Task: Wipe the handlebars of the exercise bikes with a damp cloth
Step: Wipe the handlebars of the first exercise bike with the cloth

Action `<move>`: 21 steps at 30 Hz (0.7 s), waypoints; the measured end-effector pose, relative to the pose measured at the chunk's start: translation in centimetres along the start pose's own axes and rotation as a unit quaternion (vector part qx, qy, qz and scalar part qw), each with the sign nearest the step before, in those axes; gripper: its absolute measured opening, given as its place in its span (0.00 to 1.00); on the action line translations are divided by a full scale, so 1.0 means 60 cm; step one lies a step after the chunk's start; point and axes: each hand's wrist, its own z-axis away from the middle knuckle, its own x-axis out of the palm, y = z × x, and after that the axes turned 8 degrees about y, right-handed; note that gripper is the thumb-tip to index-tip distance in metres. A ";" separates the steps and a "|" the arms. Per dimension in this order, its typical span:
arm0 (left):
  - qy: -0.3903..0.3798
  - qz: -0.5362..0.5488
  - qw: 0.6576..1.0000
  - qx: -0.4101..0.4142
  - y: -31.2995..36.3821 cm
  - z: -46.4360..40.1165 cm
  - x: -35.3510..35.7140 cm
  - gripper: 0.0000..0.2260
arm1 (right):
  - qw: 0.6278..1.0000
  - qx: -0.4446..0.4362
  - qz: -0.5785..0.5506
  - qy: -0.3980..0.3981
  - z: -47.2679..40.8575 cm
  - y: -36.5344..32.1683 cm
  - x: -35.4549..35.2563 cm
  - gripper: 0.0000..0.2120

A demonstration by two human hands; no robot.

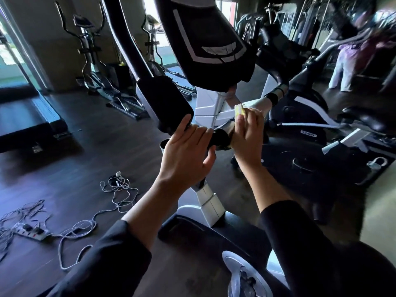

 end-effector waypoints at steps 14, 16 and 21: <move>0.008 -0.014 0.998 -0.062 0.024 0.011 -0.012 0.14 | 0.993 -0.040 0.062 -0.093 0.022 -0.031 -0.041 0.15; 0.013 -0.019 0.995 -0.094 0.036 0.022 -0.018 0.15 | 0.992 -0.027 0.057 -0.114 0.029 -0.031 -0.054 0.15; -0.007 -0.024 0.983 -0.180 0.072 0.069 -0.046 0.22 | 0.990 0.028 -0.004 -0.138 0.066 -0.026 -0.094 0.09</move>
